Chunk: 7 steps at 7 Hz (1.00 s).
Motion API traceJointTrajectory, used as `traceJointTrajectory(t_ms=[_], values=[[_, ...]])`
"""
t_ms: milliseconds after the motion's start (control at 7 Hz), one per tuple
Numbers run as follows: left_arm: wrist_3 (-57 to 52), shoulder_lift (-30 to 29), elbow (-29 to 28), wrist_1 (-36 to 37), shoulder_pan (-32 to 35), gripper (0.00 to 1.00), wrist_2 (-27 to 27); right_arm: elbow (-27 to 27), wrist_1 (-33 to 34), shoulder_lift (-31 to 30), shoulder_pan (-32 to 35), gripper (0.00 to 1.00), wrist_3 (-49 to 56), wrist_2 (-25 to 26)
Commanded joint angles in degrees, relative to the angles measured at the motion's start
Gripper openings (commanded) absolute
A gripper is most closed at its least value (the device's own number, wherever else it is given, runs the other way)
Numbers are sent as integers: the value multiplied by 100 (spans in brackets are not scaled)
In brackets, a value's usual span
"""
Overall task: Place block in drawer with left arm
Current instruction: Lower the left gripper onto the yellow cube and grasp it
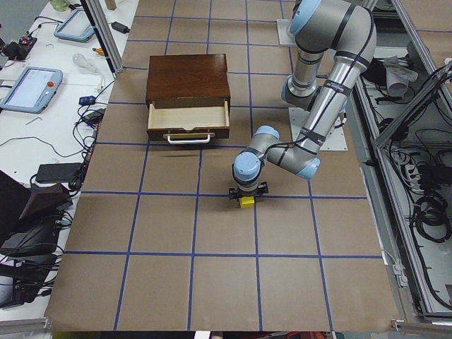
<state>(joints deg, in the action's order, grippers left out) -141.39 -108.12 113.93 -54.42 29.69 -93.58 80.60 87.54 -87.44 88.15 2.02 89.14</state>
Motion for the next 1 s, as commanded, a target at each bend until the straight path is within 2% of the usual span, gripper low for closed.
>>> traceJointTrajectory(t_ms=[0, 857], values=[[-187, -33, 41, 36, -33, 100, 217, 0, 0, 7, 0, 100, 0, 7], [-275, -297, 59, 397, -95, 99, 217, 0, 0, 7, -9, 100, 0, -2]])
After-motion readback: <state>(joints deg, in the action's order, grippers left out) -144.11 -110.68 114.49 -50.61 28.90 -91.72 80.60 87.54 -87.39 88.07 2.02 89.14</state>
